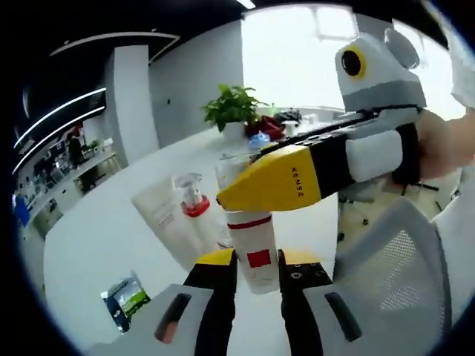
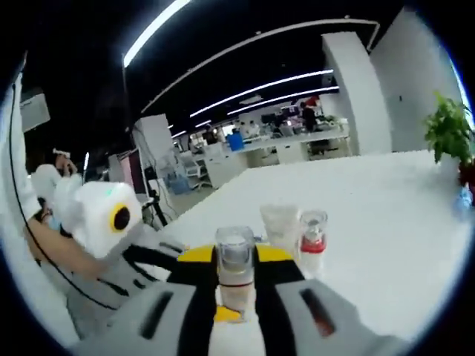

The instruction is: Arrange the skincare products in the storage area until every visible bottle or jar stands upright without overlapping.

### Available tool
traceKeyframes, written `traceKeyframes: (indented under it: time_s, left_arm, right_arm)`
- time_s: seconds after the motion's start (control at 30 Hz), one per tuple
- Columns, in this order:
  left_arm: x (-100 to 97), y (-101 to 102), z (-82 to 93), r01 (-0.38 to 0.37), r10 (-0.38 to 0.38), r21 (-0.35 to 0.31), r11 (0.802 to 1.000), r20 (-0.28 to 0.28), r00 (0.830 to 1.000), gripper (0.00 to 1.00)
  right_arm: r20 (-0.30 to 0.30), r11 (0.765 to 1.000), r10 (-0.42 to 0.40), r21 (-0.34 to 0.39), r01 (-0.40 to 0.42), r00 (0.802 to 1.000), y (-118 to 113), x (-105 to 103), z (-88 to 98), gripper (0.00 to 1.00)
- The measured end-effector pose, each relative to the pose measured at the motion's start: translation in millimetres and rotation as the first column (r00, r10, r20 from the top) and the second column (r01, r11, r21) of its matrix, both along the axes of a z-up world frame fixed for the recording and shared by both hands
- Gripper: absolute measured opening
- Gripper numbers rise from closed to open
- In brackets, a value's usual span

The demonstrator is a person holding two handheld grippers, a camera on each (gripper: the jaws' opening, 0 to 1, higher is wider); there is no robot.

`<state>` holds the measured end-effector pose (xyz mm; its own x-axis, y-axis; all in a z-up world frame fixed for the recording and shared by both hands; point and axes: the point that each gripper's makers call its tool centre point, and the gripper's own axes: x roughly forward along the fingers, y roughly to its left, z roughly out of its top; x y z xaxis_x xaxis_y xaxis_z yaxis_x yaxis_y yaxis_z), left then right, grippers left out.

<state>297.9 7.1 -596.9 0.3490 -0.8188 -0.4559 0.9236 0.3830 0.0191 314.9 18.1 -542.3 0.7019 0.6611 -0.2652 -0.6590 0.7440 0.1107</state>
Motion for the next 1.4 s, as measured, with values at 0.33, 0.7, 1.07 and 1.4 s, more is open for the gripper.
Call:
traceKeyframes:
  time_s: [0.33, 0.7, 1.07, 1.4]
  left_arm:
    - [-35.6, 8, 2.6, 0.267, -0.266, 0.039, 0.963, -0.026, 0.964, 0.28]
    - [-42.8, 10, 5.6, 0.369, -0.368, 0.058, 0.928, -0.029, 0.930, 0.20]
    - [-15.2, 5, -7.8, 0.331, -0.331, 0.084, 0.940, -0.016, 0.944, 0.17]
    - [-6.4, 1, -38.2, 0.341, -0.336, 0.097, 0.935, -0.068, 0.939, 0.17]
  right_arm:
    - [0.002, 0.911, 0.409, -0.056, -0.408, 0.913, 33, -47, 3.2, 0.18]
    - [0.004, 0.858, 0.509, -0.076, -0.508, 0.860, 33, -52, 3.8, 0.18]
    - [-0.037, 0.940, 0.339, -0.026, -0.340, 0.940, 24, -30, -12.7, 0.21]
    - [-0.060, 0.986, 0.166, 0.015, -0.166, 0.984, 14, -14, -34.2, 0.33]
